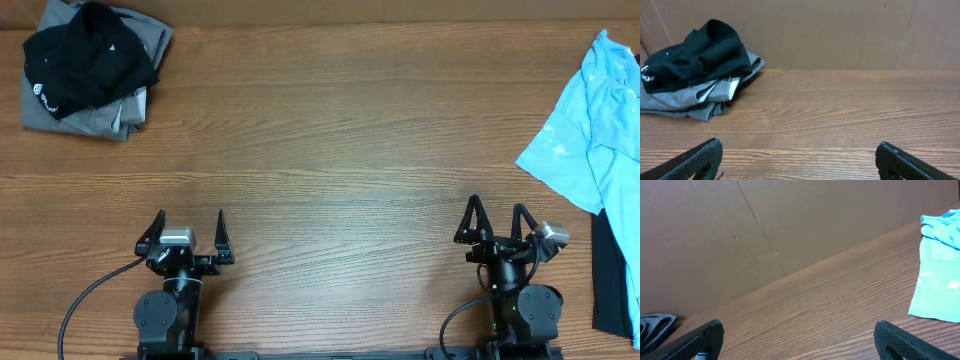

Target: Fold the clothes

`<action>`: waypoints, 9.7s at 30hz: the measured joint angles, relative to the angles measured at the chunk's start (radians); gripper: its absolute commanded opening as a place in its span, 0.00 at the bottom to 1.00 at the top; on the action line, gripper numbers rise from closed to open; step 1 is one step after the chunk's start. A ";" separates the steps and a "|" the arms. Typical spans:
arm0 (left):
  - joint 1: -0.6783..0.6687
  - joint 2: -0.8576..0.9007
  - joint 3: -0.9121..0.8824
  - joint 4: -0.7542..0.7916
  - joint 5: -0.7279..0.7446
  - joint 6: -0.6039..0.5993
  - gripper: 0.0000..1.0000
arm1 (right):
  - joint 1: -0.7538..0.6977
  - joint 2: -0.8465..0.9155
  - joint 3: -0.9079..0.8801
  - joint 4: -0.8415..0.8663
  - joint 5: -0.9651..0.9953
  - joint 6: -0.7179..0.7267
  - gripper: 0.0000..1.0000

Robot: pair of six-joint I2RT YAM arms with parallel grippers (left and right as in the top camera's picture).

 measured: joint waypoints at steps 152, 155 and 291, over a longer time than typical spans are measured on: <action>0.000 0.000 0.000 0.000 -0.003 0.000 1.00 | -0.768 2.221 1.608 -0.343 0.000 -0.291 0.04; 0.000 0.000 0.000 0.000 -0.003 0.000 1.00 | -0.766 2.221 1.629 -0.379 0.006 -0.291 0.04; -0.431 1.912 1.446 -0.644 -0.092 -0.136 0.95 | -0.472 2.049 2.103 -1.205 -0.109 0.105 1.00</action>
